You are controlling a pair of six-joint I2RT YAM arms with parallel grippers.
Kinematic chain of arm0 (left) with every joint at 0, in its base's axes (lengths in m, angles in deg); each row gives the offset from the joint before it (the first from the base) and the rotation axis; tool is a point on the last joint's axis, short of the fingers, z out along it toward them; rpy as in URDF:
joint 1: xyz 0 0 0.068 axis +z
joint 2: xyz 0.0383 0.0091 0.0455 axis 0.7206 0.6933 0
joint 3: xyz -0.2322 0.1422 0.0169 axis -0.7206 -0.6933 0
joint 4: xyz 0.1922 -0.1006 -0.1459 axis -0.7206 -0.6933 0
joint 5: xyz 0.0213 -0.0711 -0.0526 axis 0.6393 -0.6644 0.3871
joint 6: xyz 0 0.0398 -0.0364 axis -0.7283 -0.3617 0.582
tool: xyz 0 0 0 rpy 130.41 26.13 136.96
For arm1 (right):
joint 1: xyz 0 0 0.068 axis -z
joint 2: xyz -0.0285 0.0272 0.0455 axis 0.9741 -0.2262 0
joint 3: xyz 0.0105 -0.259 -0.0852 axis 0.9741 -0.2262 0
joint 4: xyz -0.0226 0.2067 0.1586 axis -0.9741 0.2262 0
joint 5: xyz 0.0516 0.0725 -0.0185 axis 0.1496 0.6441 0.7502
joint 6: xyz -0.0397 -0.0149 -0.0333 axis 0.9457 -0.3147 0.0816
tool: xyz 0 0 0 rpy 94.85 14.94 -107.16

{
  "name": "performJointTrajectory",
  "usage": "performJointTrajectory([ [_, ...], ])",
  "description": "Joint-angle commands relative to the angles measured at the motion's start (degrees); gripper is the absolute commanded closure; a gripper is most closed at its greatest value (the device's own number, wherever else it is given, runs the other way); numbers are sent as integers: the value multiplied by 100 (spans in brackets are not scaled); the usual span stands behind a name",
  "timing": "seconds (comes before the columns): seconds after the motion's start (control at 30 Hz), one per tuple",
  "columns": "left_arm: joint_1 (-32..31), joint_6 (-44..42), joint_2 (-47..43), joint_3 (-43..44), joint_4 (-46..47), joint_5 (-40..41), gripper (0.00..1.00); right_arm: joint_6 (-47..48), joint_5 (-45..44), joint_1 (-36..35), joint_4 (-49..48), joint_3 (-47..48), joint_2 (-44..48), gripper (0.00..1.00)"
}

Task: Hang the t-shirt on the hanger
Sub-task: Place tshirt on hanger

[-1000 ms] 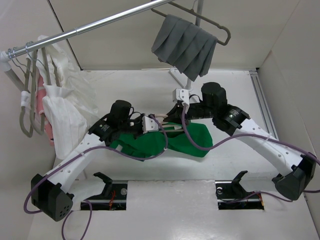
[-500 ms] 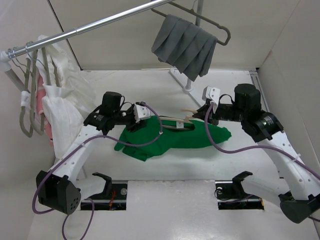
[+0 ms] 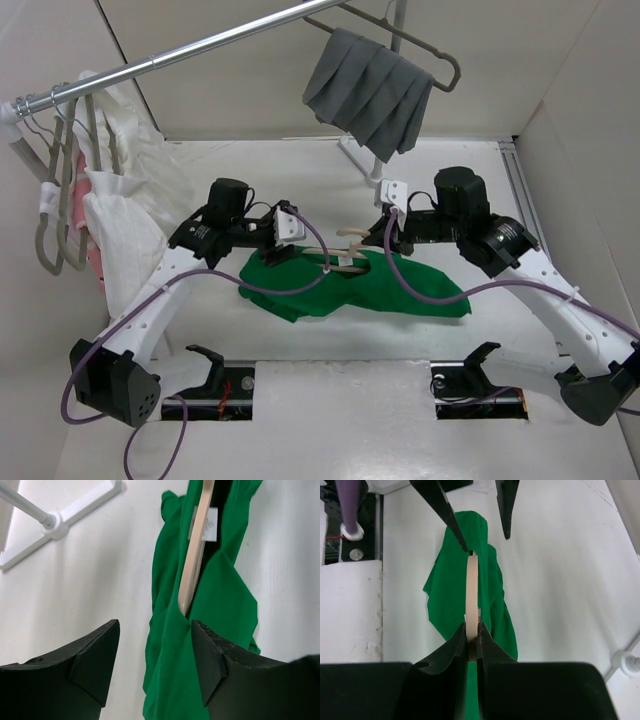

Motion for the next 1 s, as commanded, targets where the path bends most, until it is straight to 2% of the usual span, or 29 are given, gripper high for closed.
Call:
performJointTrajectory([
  [0.0, -42, -578, 25, -165, -294, 149, 44, -142, 169, -140, -721, 410, 103, 100],
  [0.1, -42, -972, 25, -226, -662, 149, 49, -142, 116, -202, -722, 410, 103, 100],
  [0.23, -121, -1360, 86, -165, -1094, -70, 67, -194, 64, -202, -722, 410, 103, 100],
  [0.27, -251, -1361, 86, -165, -1156, -9, 79, -195, 64, -202, -800, 410, 103, 100],
  [0.33, -305, -1414, 86, -165, -1156, -9, 89, -248, 64, -263, -898, 358, 42, 100],
  [0.5, -410, -923, 86, 19, -850, -570, 89, -371, 64, -448, -1161, 296, -107, 100],
  [0.6, -472, -474, 86, 221, -674, -790, 82, -371, -59, -571, -1275, 296, -240, 100],
  [0.8, -472, -350, 139, 169, -620, -870, 81, -423, -112, -633, -1399, 481, -441, 100],
  [0.87, -472, -298, 139, 117, -620, -722, 76, -423, -165, -633, -1329, 481, -442, 100],
  [0.9, -472, -297, 139, 116, -620, -660, 70, -371, -226, -633, -1276, 481, -442, 100],
  [0.93, -472, -350, 87, 116, -672, -607, 61, -371, -226, -633, -1276, 481, -442, 100],
  [0.97, -472, -350, 86, 116, -734, -502, 48, -371, -366, -633, -1180, 481, -442, 100],
])
